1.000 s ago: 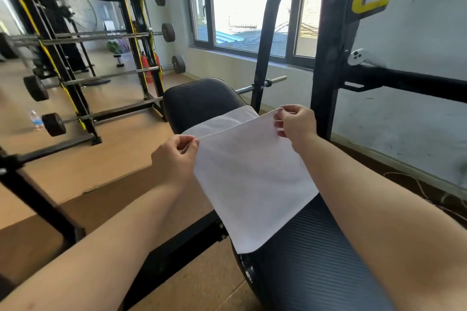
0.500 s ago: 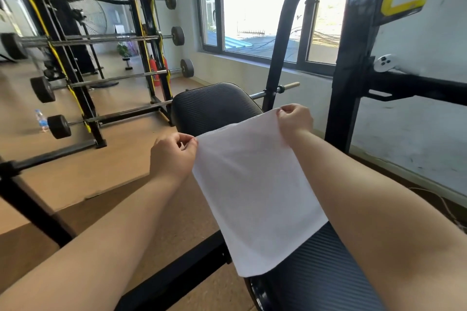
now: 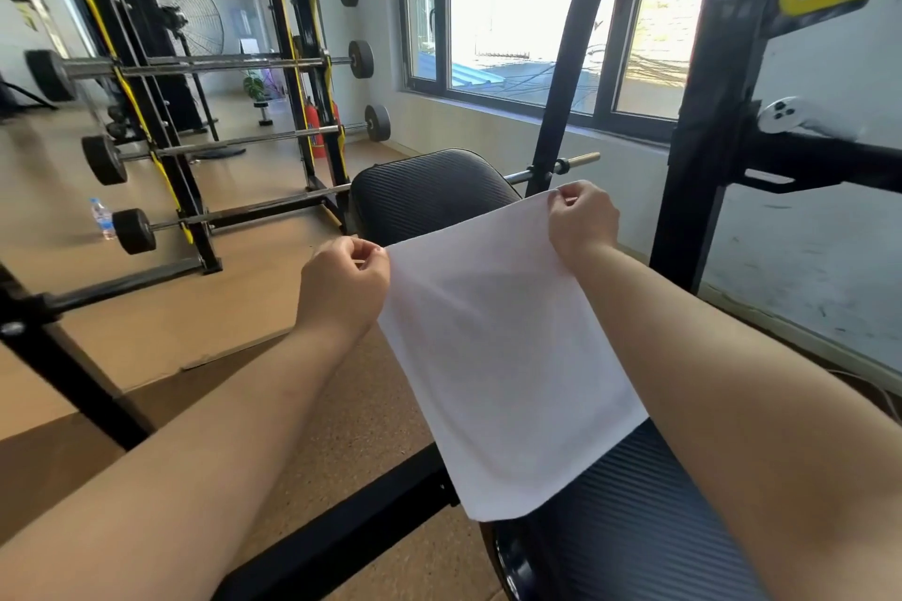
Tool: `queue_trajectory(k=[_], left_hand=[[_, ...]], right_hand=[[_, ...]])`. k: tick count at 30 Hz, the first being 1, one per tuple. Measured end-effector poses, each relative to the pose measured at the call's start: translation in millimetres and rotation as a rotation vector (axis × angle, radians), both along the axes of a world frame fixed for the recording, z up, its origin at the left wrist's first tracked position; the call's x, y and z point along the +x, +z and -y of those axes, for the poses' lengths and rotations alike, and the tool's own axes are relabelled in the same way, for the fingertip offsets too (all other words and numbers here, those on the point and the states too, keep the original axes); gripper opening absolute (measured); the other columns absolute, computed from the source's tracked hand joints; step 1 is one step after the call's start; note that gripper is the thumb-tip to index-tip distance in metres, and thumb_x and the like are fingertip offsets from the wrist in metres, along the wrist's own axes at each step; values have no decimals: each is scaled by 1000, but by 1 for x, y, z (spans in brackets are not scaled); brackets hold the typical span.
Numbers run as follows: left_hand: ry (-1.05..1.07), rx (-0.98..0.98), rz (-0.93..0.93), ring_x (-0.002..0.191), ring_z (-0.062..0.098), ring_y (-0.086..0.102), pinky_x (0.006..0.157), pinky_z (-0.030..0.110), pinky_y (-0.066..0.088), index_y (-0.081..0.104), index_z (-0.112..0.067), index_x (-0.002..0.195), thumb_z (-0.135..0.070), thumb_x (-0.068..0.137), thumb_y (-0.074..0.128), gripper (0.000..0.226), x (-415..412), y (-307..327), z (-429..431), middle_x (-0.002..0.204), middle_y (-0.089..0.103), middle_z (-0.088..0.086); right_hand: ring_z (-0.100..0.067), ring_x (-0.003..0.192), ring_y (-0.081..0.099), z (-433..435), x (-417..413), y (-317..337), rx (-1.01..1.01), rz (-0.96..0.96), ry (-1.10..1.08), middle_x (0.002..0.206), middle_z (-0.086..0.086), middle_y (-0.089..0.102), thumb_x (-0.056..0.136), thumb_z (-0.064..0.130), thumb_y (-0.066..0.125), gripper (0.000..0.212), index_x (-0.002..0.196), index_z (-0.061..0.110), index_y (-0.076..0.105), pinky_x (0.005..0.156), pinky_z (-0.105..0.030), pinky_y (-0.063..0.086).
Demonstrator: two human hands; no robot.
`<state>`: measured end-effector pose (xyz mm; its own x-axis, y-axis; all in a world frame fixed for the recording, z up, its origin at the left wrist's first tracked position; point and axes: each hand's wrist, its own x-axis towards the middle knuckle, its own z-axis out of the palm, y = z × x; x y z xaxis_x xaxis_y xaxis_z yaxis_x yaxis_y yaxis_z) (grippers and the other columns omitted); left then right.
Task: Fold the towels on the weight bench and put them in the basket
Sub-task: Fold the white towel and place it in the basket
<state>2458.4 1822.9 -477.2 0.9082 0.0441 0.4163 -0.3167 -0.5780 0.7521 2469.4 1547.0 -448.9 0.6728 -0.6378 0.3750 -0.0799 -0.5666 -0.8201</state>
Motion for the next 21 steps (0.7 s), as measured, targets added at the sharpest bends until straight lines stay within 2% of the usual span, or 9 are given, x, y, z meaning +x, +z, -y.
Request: queue_trajectory(k=[5,12,15,21], left_hand=[[-23,6,-49,83,4,57,64,24,46,61,-24,99,-29,102,53,10,1,-3,-7,87,62,-12],[3,25,-33,88,17,58,65,25,42,60,-19,108,-31,105,49,17,7,-2,-3,94,62,-3],[17,14,-51,90,19,58,72,28,44,60,-20,108,-32,104,49,17,11,-1,-2,96,62,-3],[17,29,-48,91,21,57,75,30,42,56,-19,107,-32,105,48,16,18,0,-3,99,61,1]], right_hand=[[-29,115,63,0,5,-1,-40,-101,27,119,-7,72,103,29,55,25,120,17,70,83,-25,37],[-35,120,60,0,8,13,-152,-198,28,125,-13,68,106,30,48,28,125,17,64,95,-34,43],[-35,120,59,1,10,15,-173,-223,21,126,-14,68,106,29,48,28,125,17,65,96,-35,44],[-36,116,61,-1,13,12,-204,-212,13,122,-15,68,106,29,48,27,122,17,66,88,-33,41]])
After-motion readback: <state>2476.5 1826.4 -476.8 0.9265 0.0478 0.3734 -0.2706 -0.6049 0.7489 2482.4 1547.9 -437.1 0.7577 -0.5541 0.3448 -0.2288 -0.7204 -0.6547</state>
